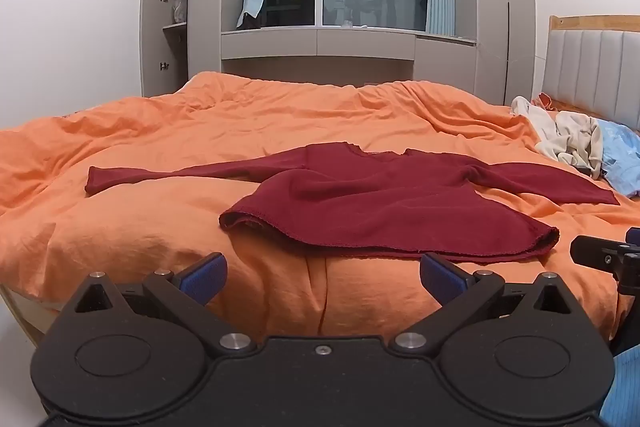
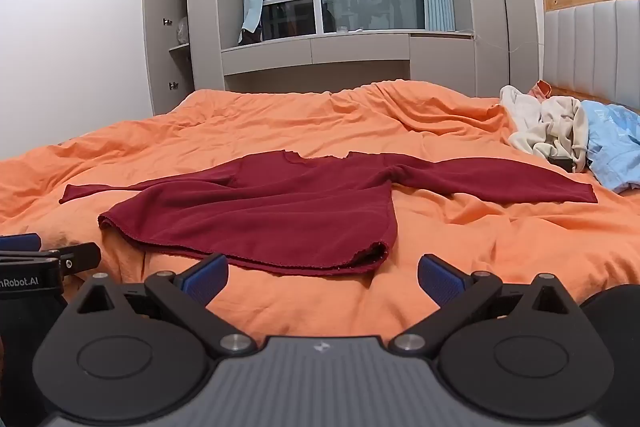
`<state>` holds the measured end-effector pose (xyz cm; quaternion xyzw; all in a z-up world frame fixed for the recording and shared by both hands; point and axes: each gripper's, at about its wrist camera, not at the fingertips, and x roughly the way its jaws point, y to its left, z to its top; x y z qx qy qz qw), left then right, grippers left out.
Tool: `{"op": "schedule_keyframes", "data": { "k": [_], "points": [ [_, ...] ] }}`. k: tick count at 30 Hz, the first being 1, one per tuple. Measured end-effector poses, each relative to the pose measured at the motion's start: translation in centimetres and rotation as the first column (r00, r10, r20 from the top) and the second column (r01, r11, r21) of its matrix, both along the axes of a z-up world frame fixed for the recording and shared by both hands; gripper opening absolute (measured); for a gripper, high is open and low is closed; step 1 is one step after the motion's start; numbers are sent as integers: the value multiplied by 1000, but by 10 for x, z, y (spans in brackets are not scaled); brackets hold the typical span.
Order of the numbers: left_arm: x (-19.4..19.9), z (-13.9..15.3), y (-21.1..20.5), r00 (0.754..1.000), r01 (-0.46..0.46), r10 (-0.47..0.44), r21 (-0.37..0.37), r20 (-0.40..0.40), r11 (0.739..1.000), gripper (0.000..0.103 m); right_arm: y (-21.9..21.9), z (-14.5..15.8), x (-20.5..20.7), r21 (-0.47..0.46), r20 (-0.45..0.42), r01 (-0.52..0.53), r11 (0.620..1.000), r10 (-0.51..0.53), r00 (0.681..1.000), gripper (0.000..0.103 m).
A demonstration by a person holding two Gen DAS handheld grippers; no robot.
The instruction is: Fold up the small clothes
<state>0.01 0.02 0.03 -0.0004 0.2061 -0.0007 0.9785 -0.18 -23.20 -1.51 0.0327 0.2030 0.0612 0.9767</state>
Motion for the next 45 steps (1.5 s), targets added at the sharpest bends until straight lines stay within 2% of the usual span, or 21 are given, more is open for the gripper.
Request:
{"op": "schedule_keyframes", "data": {
  "k": [5,45],
  "points": [
    [-8,1,-2,1000,-1,1,14,29,1000,103,1,-1,1,1,-1,-1,1000,1,1000,103],
    [-2,-1,-2,1000,1,-1,16,3,1000,103,16,0,6,9,-1,0,1000,0,1000,103]
  ]
}}
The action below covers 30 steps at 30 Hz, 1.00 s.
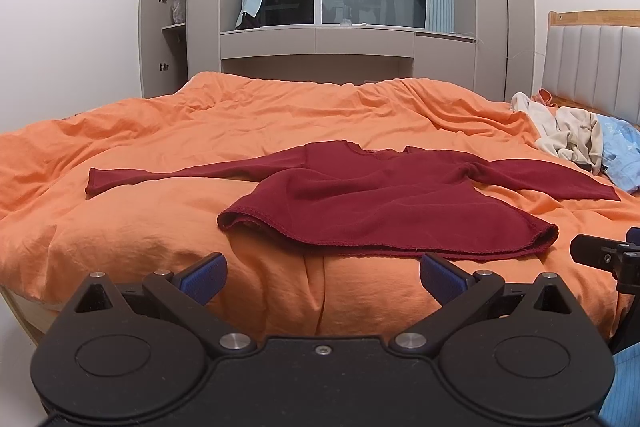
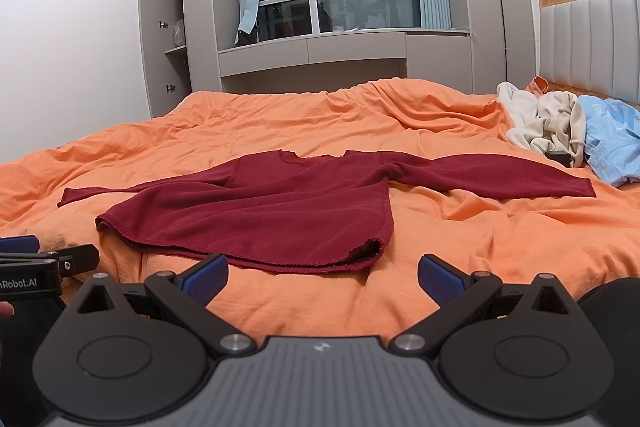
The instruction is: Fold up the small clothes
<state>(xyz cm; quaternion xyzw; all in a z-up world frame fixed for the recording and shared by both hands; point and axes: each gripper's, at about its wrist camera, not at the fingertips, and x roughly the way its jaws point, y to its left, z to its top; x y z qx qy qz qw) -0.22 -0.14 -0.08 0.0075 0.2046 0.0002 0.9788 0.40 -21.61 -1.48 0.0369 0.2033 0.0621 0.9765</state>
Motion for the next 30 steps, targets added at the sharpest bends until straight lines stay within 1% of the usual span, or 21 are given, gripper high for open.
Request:
{"op": "schedule_keyframes", "data": {
  "k": [30],
  "points": [
    [1,-2,-1,1000,1,-1,7,-4,1000,102,2,-3,3,5,-3,-2,1000,2,1000,103]
  ]
}}
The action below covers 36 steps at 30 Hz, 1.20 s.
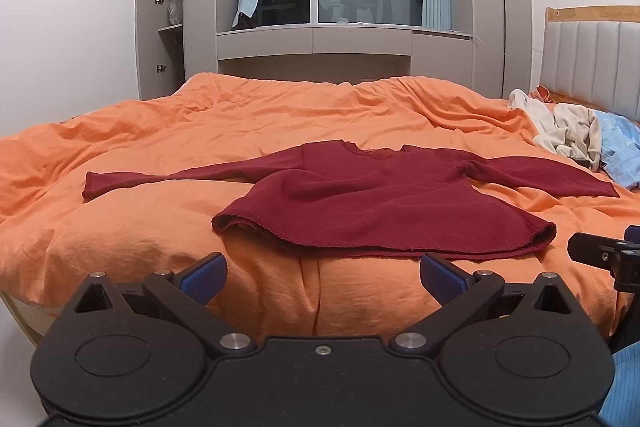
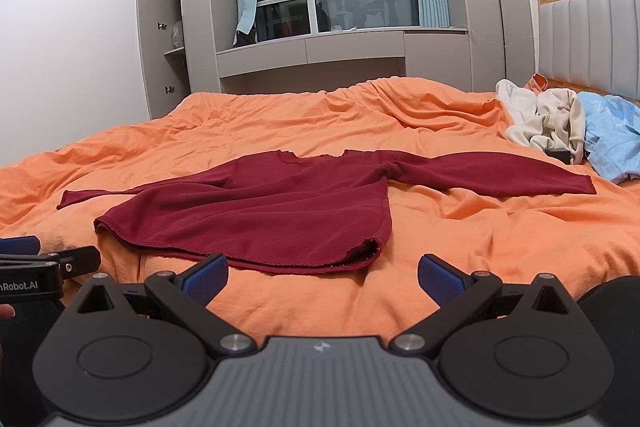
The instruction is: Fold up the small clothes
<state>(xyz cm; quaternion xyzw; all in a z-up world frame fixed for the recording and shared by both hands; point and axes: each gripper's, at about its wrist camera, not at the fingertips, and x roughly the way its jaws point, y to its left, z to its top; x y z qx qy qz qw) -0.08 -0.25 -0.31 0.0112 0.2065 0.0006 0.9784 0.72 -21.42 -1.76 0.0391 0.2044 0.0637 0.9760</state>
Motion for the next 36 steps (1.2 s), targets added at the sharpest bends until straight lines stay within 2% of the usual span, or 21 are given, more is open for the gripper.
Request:
{"op": "schedule_keyframes", "data": {
  "k": [12,21,25,30,33,36],
  "points": [
    [10,-3,-4,1000,12,-12,15,-20,1000,102,0,-9,9,8,-20,10,1000,-9,1000,103],
    [32,-9,-9,997,32,-30,27,-70,999,102,-8,-15,31,12,-97,17,1000,-16,995,103],
    [54,-7,-14,993,58,-55,25,-104,998,103,-18,-11,55,7,-123,40,999,-39,992,103],
    [95,4,-25,989,71,-67,25,-135,997,103,-39,-7,103,-22,-177,104,994,-106,978,103],
    [125,11,-33,988,65,-61,23,-143,998,103,-50,-4,136,-84,-222,150,985,-165,961,103],
    [158,19,-43,989,62,-59,17,-136,998,103,-61,-4,164,-151,-219,186,971,-217,951,103]
  ]
}}
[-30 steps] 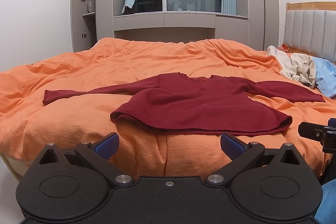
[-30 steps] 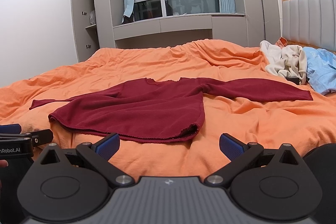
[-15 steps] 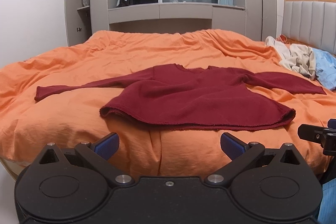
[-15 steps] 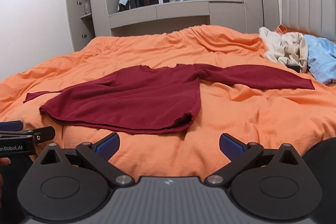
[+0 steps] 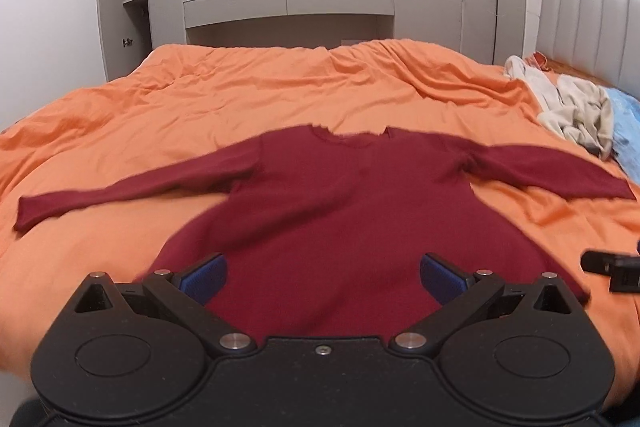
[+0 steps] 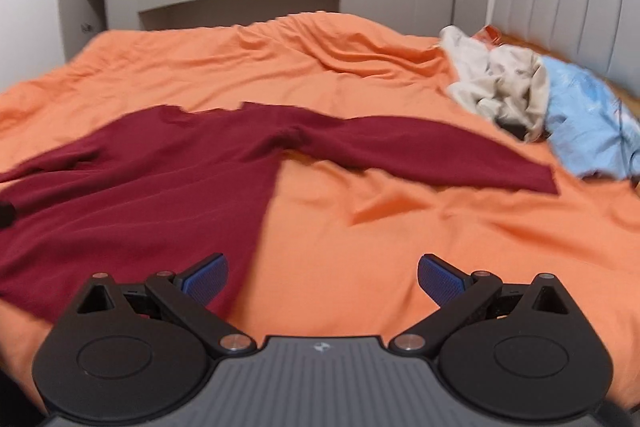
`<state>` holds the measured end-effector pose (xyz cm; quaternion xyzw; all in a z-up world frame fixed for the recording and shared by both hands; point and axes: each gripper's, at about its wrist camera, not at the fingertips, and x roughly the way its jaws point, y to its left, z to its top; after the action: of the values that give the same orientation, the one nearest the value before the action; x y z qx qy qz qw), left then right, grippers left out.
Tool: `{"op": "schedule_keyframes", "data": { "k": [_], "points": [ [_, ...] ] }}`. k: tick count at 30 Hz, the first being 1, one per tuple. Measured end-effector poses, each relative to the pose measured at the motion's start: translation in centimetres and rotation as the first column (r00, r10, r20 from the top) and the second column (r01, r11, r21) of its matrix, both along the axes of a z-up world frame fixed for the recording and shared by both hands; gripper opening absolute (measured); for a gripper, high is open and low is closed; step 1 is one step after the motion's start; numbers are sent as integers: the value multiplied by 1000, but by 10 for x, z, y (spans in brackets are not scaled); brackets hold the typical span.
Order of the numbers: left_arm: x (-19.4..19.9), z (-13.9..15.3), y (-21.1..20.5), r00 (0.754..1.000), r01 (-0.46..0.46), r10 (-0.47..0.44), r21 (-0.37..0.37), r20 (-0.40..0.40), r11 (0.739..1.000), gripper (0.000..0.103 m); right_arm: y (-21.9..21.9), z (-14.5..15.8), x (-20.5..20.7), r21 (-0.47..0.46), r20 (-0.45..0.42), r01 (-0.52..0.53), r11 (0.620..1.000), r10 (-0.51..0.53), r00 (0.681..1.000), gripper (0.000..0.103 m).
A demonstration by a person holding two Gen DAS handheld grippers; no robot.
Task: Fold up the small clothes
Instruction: 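Grasp the cuff of the dark red sweater's sleeve with the right gripper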
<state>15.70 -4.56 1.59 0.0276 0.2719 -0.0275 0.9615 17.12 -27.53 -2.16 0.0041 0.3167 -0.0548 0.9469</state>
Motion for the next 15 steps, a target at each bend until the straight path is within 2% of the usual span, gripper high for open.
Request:
{"op": "schedule_keyframes", "data": {
  "k": [9,15],
  "points": [
    [95,12,-40,1000,4,-4,-11,-2,1000,103,-44,-4,64,27,6,53,998,-53,999,103],
    [153,6,-67,1000,21,-21,-33,-19,999,103,-88,-10,101,78,-5,147,986,-147,989,103]
  ]
}}
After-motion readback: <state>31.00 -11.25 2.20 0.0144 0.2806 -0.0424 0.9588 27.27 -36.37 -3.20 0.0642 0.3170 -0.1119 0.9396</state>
